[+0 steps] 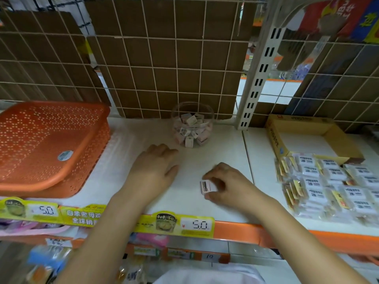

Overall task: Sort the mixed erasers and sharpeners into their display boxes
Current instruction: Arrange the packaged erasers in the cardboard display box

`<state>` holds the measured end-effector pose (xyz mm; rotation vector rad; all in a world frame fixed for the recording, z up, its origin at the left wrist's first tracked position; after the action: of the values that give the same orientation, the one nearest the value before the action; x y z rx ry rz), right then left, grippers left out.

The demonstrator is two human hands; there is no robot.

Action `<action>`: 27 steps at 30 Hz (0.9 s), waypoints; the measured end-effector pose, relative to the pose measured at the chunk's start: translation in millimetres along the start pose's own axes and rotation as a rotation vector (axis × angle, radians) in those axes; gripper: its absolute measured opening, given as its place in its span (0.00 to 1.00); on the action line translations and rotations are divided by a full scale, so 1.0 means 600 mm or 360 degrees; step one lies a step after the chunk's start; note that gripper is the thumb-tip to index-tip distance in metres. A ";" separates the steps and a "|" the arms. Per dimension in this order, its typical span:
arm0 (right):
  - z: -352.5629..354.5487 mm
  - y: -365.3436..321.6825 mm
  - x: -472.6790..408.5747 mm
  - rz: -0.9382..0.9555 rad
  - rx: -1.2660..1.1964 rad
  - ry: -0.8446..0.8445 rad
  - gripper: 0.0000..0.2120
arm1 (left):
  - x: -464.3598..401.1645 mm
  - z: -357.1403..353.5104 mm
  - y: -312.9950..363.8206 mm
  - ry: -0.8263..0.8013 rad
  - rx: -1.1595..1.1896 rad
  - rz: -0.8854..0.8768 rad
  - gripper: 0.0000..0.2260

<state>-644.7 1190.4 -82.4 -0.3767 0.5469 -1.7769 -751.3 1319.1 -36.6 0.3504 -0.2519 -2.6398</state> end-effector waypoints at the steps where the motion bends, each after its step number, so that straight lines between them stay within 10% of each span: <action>1: 0.004 -0.002 -0.003 0.0002 0.0005 0.0027 0.20 | 0.000 0.005 0.001 0.0030 -0.0011 -0.0010 0.18; 10: 0.143 -0.028 -0.136 0.0053 -0.0042 0.0768 0.12 | -0.055 0.047 -0.001 0.0204 -0.0146 0.0034 0.16; 19: 0.132 0.003 -0.193 -0.0134 0.0239 0.0631 0.15 | -0.056 0.083 -0.028 0.0307 -0.0139 0.0060 0.15; 27: 0.050 -0.199 -0.252 0.0378 0.0002 0.0459 0.16 | 0.013 0.194 -0.168 0.0515 -0.0195 0.0565 0.19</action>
<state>-685.4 1356.3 11.5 -0.0493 0.7614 -1.6089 -833.6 1417.3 48.7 0.6206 -0.0401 -2.1987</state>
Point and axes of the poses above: each hand's wrist, its own x-axis away from the middle knuckle, its own z-axis out of the back of the hand, y = z × x, the point moved 6 cm from there along -x, towards the middle knuckle, and after that the axes turned 11 degrees about z, right-handed, at the moved point
